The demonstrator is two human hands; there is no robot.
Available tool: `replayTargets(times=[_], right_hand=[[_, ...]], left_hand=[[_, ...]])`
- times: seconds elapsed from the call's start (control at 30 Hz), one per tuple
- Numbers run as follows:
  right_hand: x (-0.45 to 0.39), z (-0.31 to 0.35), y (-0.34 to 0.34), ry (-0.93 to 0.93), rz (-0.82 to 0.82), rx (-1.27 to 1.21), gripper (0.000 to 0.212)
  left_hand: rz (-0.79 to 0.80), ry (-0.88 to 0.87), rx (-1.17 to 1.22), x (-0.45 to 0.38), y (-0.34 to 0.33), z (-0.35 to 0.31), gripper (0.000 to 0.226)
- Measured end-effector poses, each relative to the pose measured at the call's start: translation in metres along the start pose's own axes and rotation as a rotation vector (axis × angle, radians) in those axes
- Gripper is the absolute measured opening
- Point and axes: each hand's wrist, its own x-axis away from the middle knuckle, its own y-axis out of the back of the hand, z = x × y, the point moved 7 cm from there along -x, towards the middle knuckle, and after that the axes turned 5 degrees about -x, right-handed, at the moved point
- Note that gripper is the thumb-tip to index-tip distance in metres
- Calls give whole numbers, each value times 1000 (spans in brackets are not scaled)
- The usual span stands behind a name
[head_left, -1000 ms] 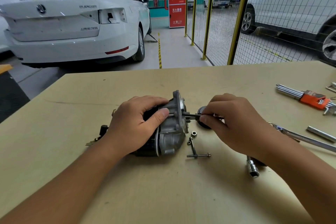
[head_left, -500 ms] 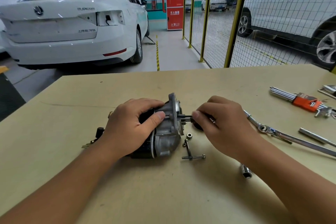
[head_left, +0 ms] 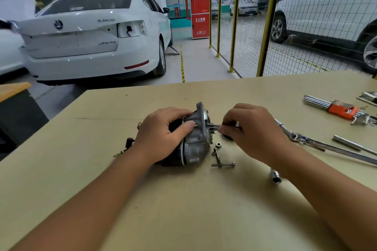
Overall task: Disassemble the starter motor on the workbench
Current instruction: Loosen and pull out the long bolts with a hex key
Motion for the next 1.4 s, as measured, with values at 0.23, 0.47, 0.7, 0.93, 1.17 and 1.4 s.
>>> replayTargets(times=[0.23, 0.47, 0.7, 0.93, 1.17, 1.4], right_hand=[[3, 1, -8, -65, 21, -57, 12], [2, 4, -1, 26, -9, 52, 7], [1, 0, -5, 35, -12, -11, 21], [1, 4, -6, 64, -24, -40, 9], [2, 8, -4, 79, -37, 217, 8], [2, 7, -5, 80, 18, 116, 14]], left_hand=[[-5, 38, 13, 0, 0, 1, 37], [38, 40, -32, 2, 2, -5, 41], [23, 28, -25, 0, 1, -2, 36], [44, 33, -3, 0, -1, 0, 40], [47, 34, -5, 0, -1, 0, 41], [47, 39, 4, -1, 0, -1, 40]])
